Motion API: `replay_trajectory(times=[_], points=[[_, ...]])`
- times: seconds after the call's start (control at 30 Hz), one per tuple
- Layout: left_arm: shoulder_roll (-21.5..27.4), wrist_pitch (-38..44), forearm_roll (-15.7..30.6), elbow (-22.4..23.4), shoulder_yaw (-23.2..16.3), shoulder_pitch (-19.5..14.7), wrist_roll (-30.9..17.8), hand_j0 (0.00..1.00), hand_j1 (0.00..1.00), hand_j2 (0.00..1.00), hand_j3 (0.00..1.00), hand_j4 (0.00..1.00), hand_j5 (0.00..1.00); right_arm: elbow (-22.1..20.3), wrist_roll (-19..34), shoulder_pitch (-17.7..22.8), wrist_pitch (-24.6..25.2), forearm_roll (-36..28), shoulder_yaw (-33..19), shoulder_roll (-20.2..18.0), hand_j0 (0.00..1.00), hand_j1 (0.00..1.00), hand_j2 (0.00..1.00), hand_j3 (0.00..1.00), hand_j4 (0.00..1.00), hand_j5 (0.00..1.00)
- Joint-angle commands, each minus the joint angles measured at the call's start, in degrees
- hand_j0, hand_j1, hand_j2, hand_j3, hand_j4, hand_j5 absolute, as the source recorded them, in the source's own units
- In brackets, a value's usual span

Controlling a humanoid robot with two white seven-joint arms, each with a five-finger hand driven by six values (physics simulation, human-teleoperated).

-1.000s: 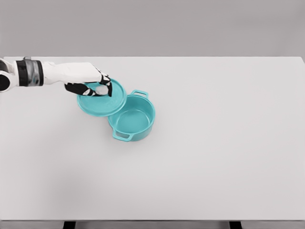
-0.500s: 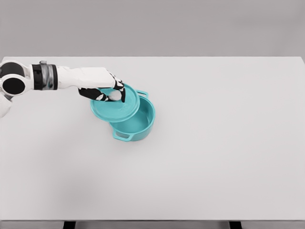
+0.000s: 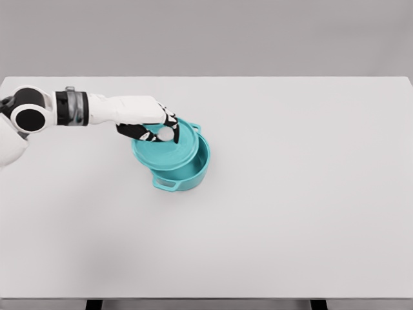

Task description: Cover the pot with left arm

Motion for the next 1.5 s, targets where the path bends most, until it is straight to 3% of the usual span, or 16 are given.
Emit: replay_trajectory(times=[0.0, 1.47], points=[[-0.32, 0.17, 0.43, -0.31, 0.15, 0.00, 0.05, 0.52, 0.52, 0.52, 0.52, 0.52, 0.52, 0.00, 0.02, 0.00, -0.03, 0.03, -0.01, 0.00, 1.00, 1.00, 1.00, 1.00, 1.00, 1.00], [-2.61, 0.17, -0.36, 1.53, 0.15, 1.67, 0.23, 0.53, 0.53, 0.53, 0.53, 0.53, 0.53, 0.00, 0.02, 0.00, -0.03, 0.03, -0.01, 0.00, 1.00, 1.00, 1.00, 1.00, 1.00, 1.00]])
